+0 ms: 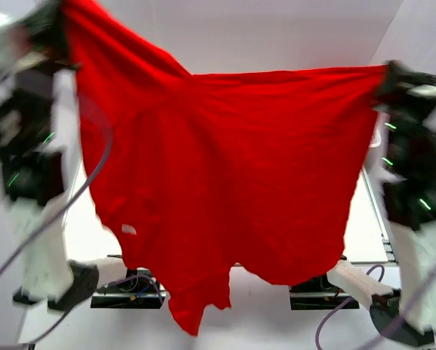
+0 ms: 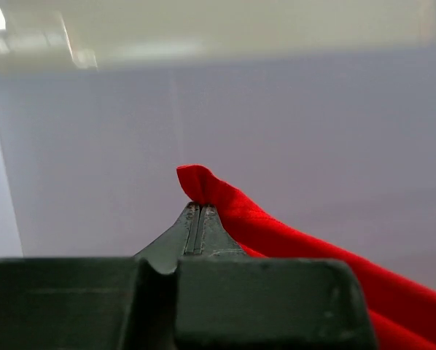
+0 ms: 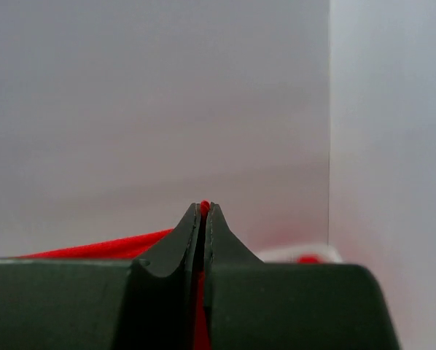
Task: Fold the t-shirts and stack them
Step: Flatten out the tshirt
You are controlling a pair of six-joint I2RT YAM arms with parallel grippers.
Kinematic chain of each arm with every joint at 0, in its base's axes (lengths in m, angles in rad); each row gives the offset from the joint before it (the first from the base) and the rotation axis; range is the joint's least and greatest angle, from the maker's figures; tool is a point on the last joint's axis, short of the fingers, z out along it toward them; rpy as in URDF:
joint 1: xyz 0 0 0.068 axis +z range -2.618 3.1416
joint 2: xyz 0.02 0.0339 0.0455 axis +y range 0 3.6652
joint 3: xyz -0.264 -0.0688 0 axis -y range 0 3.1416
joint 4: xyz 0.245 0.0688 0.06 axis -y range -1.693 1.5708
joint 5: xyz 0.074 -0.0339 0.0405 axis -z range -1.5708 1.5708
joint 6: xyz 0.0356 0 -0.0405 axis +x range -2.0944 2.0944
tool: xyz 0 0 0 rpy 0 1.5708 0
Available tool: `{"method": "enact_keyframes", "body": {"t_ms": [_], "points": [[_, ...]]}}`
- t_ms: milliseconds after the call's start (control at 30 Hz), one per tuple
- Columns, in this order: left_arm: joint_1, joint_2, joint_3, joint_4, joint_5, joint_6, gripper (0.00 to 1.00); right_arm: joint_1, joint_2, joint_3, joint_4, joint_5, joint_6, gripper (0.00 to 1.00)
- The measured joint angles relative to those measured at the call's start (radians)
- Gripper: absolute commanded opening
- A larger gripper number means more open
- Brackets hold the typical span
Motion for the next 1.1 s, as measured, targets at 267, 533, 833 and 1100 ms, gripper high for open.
{"method": "enact_keyframes", "body": {"t_ms": [267,533,833,1100], "points": [[0.012,0.332,-0.444,0.135,-0.144,0.042,0.0,-0.003,0.346,-0.346,0.074,0.023,0.123,0.0],[0.077,0.772,-0.642,0.233,-0.151,0.016,0.0,-0.007,1.002,-0.162,0.014,-0.102,0.182,0.0],[0.114,1.105,-0.363,0.359,0.003,0.015,0.0,-0.029,1.395,0.199,-0.005,-0.209,0.178,0.0],[0.114,1.231,-0.183,0.391,0.088,-0.005,0.0,-0.054,1.5,0.315,0.101,-0.23,0.172,0.0]]}}
